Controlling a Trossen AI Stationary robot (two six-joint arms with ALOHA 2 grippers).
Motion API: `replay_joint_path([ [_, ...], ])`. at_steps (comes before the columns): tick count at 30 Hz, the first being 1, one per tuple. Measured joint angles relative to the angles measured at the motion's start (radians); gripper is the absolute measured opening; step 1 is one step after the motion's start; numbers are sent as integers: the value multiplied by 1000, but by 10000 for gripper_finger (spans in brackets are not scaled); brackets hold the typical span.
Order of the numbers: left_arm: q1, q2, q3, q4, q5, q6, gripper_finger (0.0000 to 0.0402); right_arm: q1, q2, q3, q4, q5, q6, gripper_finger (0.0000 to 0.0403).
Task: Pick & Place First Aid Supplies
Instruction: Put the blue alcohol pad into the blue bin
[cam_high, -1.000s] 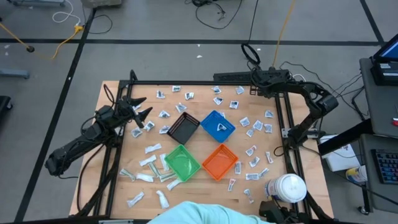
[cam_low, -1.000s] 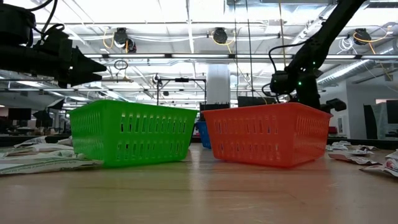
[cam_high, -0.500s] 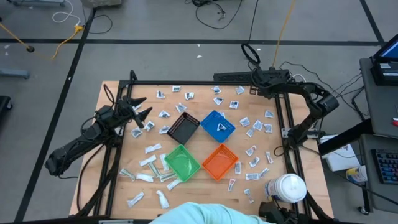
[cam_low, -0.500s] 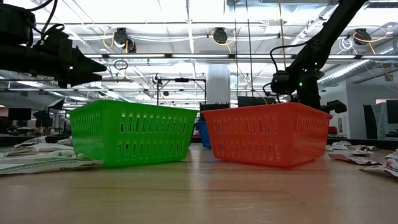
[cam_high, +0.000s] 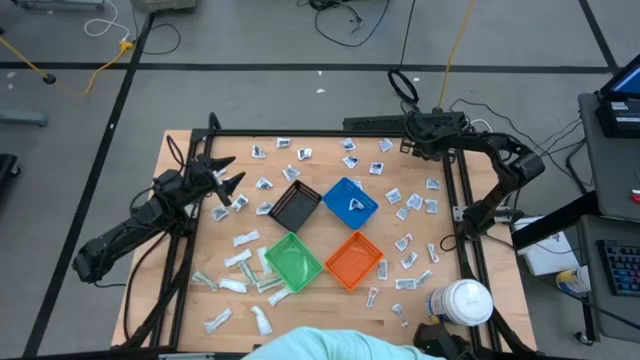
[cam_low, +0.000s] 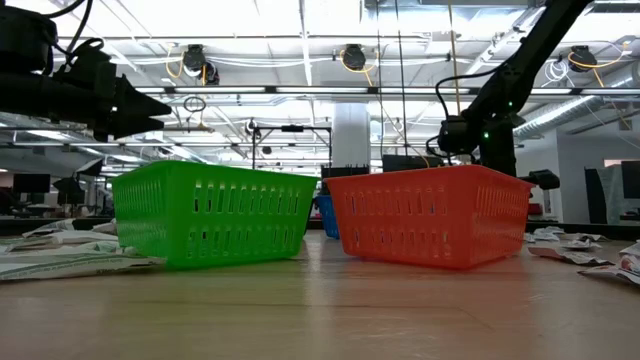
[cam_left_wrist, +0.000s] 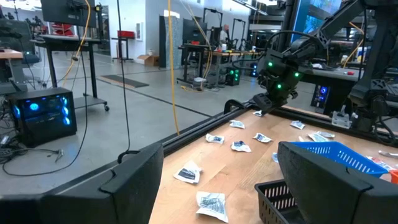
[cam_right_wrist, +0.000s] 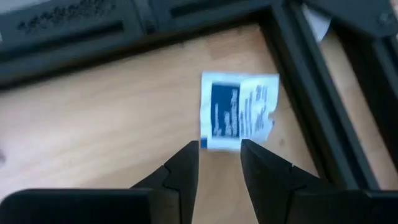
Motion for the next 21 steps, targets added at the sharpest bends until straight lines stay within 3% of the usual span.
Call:
replay_joint_path([
  [9, 0, 0, 0, 0, 0, 0, 324, 0, 10, 6, 3, 15, 17, 143],
  [21, 0, 0, 0, 0, 0, 0, 324, -1, 93, 74, -97, 13, 34, 117],
])
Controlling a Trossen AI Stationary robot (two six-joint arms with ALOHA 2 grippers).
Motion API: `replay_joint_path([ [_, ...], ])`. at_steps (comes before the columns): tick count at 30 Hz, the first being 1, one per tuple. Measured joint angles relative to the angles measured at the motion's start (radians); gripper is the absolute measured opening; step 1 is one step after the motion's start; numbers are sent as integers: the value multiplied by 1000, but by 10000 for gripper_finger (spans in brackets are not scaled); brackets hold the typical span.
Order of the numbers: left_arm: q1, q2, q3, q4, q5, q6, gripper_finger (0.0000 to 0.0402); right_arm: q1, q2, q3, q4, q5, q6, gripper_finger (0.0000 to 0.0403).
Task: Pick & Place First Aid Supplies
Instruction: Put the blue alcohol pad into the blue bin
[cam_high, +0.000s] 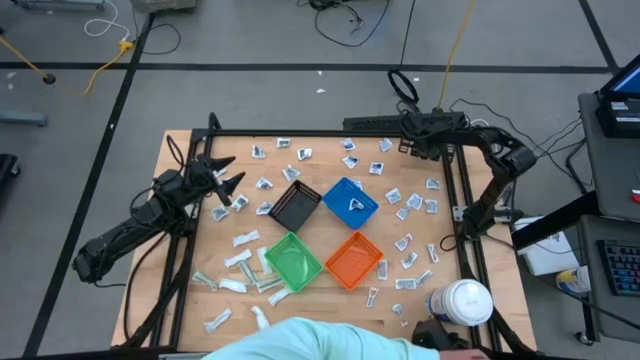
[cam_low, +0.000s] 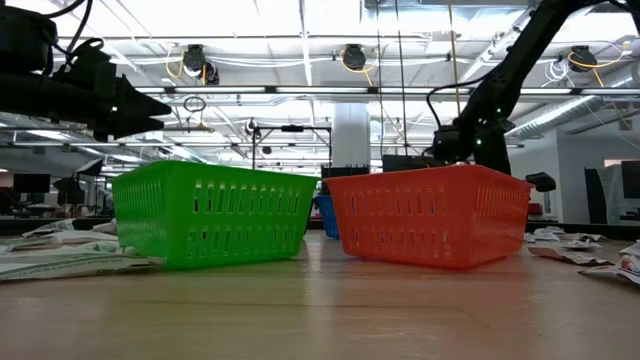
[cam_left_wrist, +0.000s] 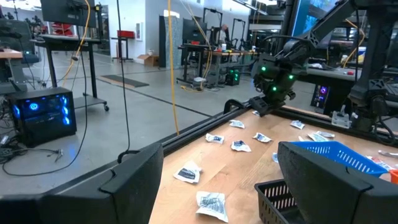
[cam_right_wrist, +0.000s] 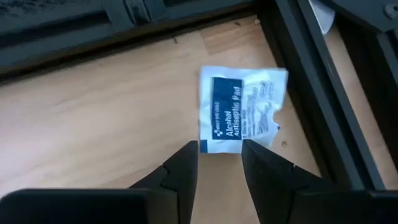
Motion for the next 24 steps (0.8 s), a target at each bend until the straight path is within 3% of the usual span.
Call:
replay_joint_path([
  [5, 0, 0, 0, 0, 0, 0, 324, 0, 25, 20, -27, 4, -7, 87],
  [12, 0, 0, 0, 0, 0, 0, 324, 1, 30, 21, -31, 22, 1, 10],
  [24, 0, 0, 0, 0, 0, 0, 324, 13, 14, 18, -13, 4, -22, 1],
])
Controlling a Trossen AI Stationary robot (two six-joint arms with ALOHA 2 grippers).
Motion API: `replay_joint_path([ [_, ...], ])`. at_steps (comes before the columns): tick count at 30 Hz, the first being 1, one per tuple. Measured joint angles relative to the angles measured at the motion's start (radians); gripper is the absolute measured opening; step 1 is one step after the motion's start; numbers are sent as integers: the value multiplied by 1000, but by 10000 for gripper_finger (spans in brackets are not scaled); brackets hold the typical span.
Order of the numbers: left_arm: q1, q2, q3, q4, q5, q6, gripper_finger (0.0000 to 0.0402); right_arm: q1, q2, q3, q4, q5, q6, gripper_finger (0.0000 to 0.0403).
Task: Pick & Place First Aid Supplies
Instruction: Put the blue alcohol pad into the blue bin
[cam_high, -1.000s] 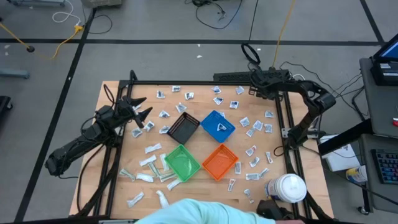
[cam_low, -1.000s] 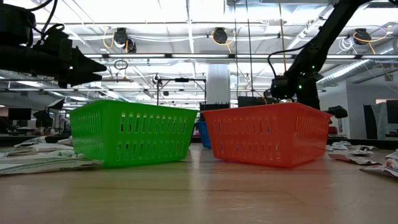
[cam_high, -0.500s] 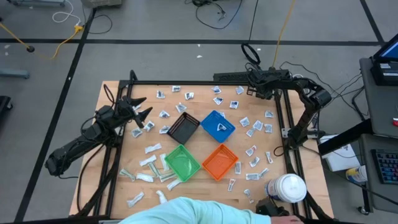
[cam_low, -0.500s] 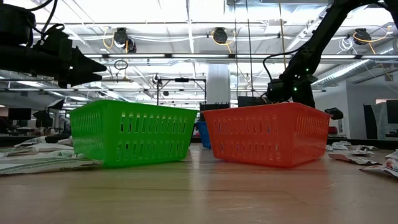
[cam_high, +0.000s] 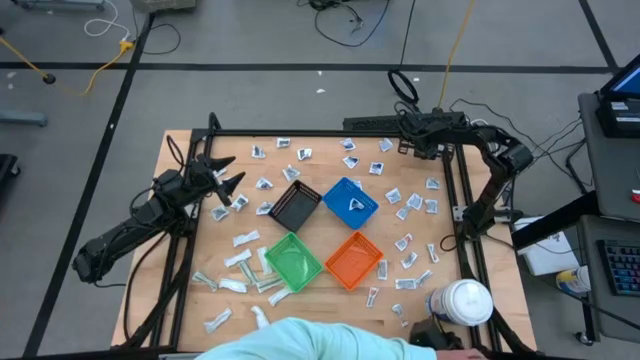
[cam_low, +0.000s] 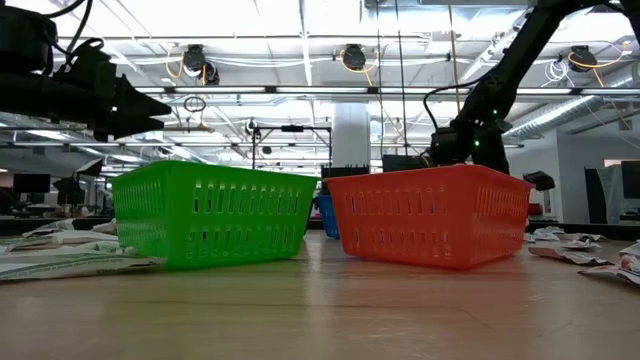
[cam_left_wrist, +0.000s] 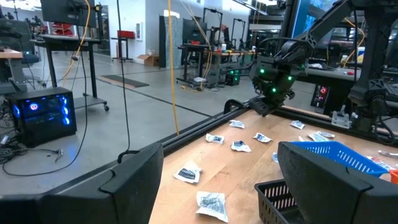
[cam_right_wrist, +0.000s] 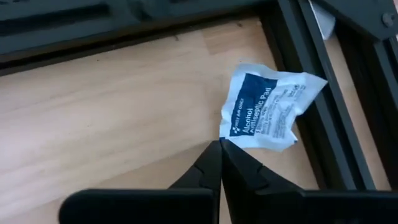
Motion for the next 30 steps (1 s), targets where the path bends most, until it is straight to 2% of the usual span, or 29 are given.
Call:
replay_joint_path([
  [5, 0, 0, 0, 0, 0, 0, 324, 37, -54, 0, 8, -9, -7, 1],
  [17, 0, 0, 0, 0, 0, 0, 324, 158, -219, 0, -92, -9, 2, 0],
  [30, 0, 0, 0, 0, 0, 0, 324, 263, -374, 0, -136, -7, -112, 0],
])
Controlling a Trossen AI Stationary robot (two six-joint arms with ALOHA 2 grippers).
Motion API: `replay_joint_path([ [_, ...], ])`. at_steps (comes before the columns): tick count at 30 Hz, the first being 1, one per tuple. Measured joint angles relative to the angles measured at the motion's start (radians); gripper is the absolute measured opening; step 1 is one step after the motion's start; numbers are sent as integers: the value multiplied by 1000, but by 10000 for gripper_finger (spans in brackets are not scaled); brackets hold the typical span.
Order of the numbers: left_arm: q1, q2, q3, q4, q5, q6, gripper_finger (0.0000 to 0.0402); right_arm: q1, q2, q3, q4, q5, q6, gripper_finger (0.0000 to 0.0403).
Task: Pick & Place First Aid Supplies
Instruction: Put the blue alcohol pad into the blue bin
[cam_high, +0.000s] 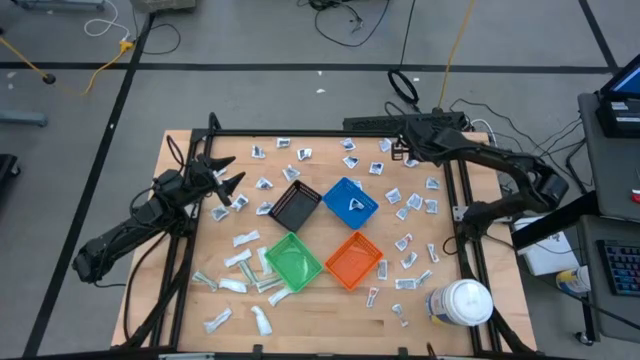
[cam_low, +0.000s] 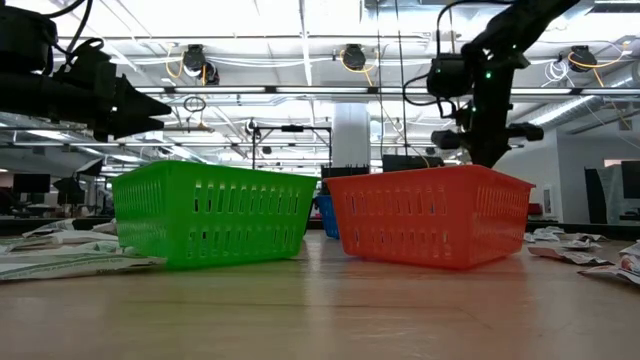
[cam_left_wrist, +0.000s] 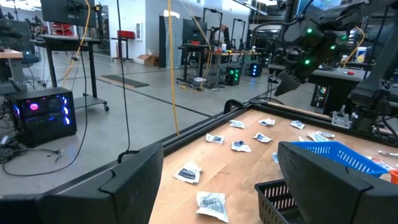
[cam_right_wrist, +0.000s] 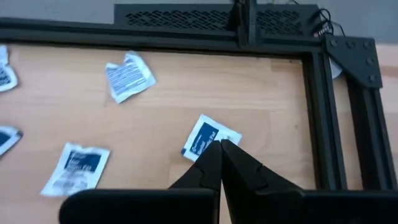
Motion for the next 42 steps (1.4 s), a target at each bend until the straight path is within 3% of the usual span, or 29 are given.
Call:
replay_joint_path([
  [7, 0, 0, 0, 0, 0, 0, 324, 11, -13, 0, -42, -3, -33, 0],
  [12, 0, 0, 0, 0, 0, 0, 324, -30, -13, 0, -44, -82, -29, 14],
  [22, 0, 0, 0, 0, 0, 0, 324, -52, -13, 0, -79, -77, 83, 157],
  [25, 0, 0, 0, 0, 0, 0, 324, -52, -13, -10, -63, -81, 102, 183],
  [34, 0, 0, 0, 0, 0, 0, 324, -53, -8, -152, 29, -130, 340, 175],
  [42, 0, 0, 0, 0, 0, 0, 324, -53, 100, -202, 189, -137, 487, 168],
])
